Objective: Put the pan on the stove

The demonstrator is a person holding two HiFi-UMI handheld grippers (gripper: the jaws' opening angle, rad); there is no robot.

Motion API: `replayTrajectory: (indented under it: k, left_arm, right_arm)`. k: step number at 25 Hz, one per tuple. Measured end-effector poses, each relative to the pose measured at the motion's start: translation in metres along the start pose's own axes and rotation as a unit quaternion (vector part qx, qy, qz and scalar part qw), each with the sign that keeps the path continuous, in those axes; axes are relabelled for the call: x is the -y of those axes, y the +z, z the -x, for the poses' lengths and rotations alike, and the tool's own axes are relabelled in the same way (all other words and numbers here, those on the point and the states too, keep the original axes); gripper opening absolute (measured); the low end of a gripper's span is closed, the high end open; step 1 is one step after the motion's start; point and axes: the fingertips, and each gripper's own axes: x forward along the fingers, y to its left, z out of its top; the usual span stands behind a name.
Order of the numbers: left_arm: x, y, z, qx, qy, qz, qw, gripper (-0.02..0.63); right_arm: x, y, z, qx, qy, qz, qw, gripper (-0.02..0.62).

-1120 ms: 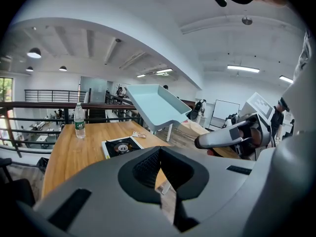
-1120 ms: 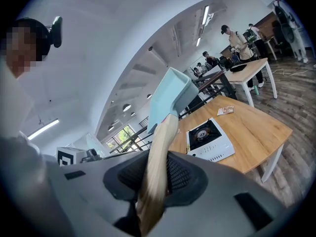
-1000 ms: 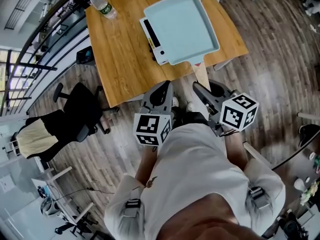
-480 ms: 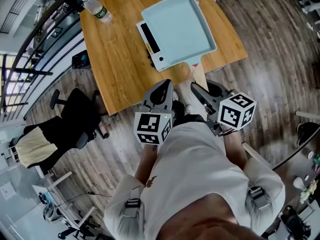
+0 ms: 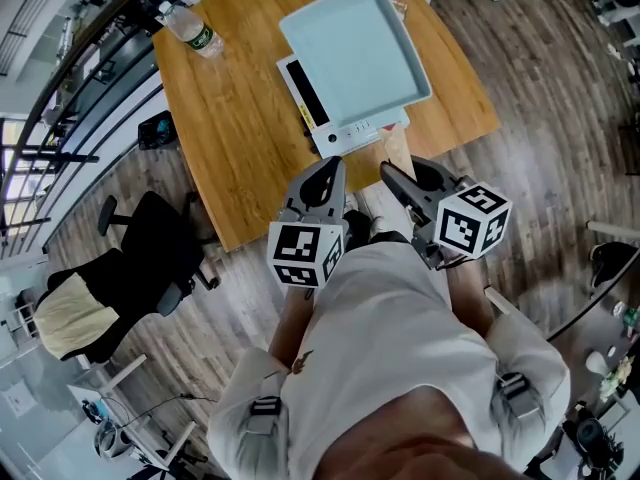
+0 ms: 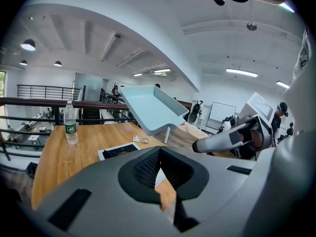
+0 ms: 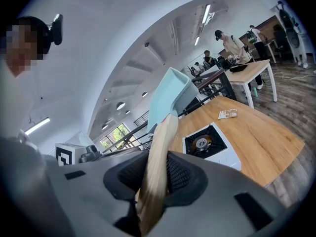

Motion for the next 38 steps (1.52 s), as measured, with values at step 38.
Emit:
replayTrajectory:
  k: [38]
  left_arm:
    - [-0.083, -0.019, -0.066, -0.047, -0.023, 0.012, 0.9986, 0.018]
  right_arm:
    - [0.049, -0.025, -0.097, -0.051, -0.033, -0.048, 0.997, 0.103]
